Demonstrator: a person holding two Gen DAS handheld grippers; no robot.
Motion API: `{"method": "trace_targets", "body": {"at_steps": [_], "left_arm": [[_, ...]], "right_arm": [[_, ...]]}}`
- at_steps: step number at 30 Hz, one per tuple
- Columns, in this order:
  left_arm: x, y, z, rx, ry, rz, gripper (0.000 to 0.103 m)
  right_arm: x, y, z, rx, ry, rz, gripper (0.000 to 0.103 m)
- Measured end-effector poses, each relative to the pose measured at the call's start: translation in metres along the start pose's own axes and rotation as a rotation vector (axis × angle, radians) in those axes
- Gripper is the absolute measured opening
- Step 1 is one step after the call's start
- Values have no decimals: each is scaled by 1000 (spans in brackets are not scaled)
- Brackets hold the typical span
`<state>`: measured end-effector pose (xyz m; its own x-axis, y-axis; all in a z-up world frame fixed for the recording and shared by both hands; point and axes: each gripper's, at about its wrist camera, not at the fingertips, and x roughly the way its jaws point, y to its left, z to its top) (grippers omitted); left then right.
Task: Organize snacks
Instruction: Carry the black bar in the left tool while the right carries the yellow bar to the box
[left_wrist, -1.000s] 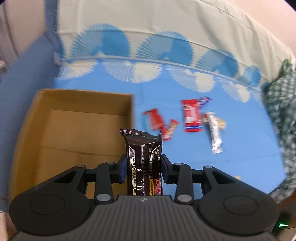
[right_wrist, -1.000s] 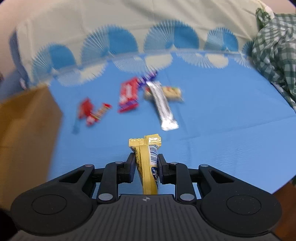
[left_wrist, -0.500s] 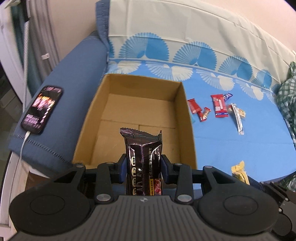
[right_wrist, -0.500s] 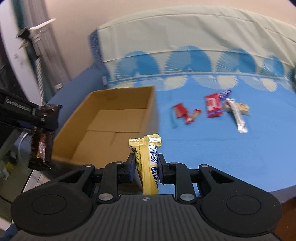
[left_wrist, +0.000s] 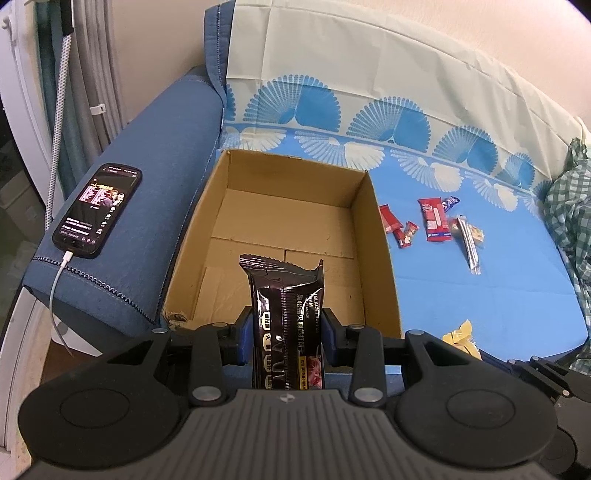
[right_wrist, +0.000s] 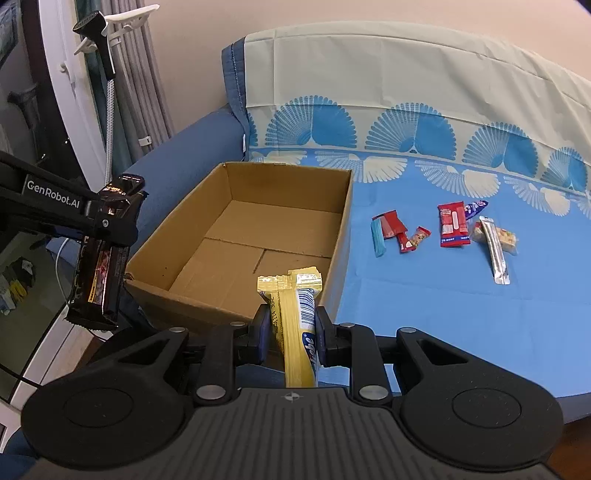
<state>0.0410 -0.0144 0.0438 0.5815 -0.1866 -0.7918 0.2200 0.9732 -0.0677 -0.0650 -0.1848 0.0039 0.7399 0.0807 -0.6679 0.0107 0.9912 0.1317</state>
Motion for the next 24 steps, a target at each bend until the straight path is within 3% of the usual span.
{"method": "trace_targets", "body": {"at_steps": [12, 24], "left_arm": [[25, 13, 26, -36, 12, 3, 40], [109, 23, 58, -40, 110, 54, 40]], "right_arm": [[24, 4, 36, -3, -22, 30, 26], [110, -4, 80, 44, -5, 77, 26]]}}
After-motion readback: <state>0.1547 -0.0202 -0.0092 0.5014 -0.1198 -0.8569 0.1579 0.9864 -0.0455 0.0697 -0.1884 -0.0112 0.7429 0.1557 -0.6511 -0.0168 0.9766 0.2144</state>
